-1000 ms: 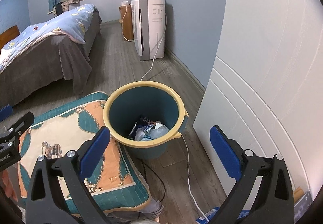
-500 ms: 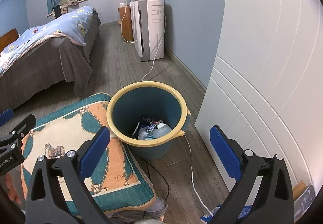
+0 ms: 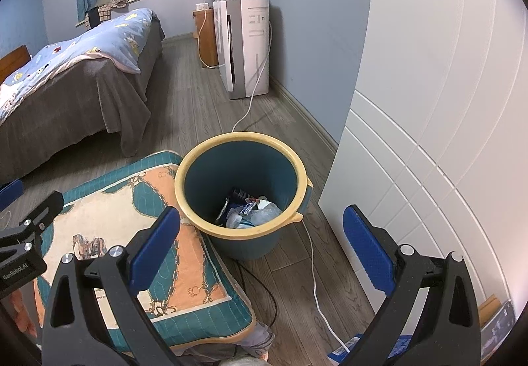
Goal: Collect trash
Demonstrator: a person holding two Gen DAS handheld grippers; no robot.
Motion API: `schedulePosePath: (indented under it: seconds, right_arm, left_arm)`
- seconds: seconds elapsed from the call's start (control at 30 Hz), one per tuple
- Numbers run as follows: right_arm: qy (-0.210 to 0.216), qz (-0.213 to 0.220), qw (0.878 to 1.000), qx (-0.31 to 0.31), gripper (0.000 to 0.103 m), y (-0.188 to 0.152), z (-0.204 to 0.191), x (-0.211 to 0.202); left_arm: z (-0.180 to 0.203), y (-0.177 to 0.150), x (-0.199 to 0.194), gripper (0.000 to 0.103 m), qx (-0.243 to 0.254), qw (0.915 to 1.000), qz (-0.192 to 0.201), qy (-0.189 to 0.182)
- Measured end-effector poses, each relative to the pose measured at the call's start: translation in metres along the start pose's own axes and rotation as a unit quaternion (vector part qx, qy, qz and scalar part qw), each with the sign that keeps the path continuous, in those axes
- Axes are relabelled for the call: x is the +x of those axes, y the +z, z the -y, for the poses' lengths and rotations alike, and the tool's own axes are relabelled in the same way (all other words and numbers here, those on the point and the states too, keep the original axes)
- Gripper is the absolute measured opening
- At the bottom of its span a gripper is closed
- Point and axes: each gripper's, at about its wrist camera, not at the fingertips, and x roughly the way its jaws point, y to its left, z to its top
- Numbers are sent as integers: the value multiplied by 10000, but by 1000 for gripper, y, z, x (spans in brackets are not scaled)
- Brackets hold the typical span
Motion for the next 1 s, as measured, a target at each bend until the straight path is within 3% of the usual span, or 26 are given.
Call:
schedulePosePath:
  seconds: [1.0]
  right_arm:
    - [-15,-39,9999,-101,97,-1,1,3]
  left_arm:
    - [6,-7,8,98,34,10000,-92,-15]
